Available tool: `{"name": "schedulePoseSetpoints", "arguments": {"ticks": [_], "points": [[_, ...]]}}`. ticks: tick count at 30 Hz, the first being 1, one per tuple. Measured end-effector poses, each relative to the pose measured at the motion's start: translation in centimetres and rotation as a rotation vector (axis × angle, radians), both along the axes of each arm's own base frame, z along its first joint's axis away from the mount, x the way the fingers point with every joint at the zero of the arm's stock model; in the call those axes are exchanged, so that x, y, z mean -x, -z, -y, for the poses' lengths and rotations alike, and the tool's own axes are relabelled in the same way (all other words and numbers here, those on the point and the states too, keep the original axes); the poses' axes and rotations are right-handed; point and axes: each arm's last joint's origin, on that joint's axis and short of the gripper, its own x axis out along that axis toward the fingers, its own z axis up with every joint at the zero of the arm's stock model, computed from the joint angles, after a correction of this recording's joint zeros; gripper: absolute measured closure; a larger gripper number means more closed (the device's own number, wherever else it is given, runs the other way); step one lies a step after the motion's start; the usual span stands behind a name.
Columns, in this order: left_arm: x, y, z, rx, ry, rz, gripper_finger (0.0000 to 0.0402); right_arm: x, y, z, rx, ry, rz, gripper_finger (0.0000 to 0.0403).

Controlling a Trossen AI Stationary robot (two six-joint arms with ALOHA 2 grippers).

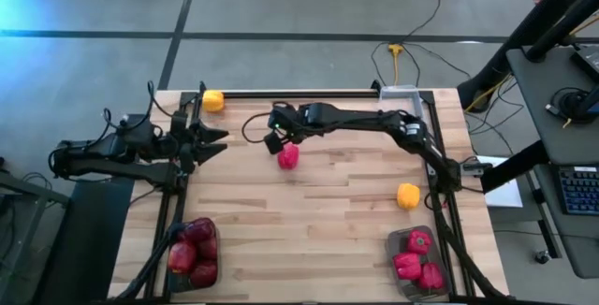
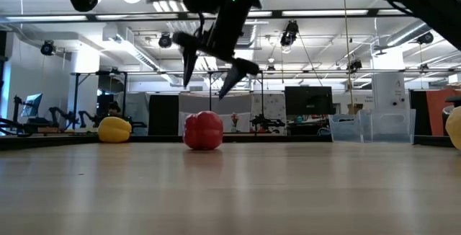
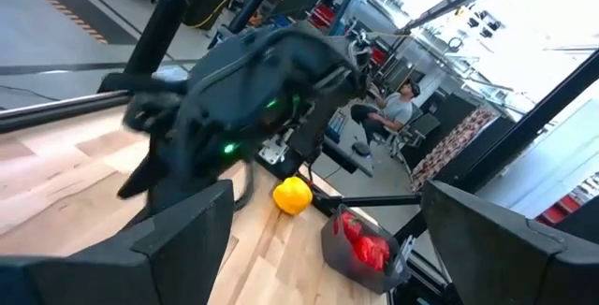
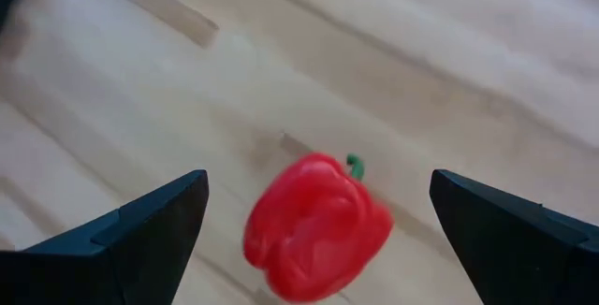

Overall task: Sort produce into baskets
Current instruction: Put the red bell pepper into the right black bin

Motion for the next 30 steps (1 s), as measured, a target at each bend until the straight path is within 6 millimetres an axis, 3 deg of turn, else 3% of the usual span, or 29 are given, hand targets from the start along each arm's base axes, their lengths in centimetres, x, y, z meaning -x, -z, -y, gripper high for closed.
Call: {"name": "schedulePoseSetpoints", "arguments": {"ticks": [7,16,20,25,30], "points": [[0.0,0.3,0.0,0.024,0.003,-0.026,0.0075,-1.2,4.4,-0.5,-0.09,0.127,-0.06,0.0003],[0.0,0.6,0.1,-0.008,0.016,-0.064,0.0075,-1.7,6.8,-1.7,-0.092,0.234,-0.111,0.0003],[0.1,0.7,0.1,-0.017,0.021,-0.068,0.0075,-1.7,6.8,-2.7,-0.097,0.218,-0.124,0.0003],[0.3,0.6,0.2,-0.02,0.053,-0.064,0.0075,-1.6,6.1,-3.2,-0.04,0.068,-0.147,0.0003],[0.4,0.6,0.5,-0.03,0.085,-0.061,0.0075,-1.1,3.8,-3.4,0.07,-0.336,-0.173,0.0003]]}}
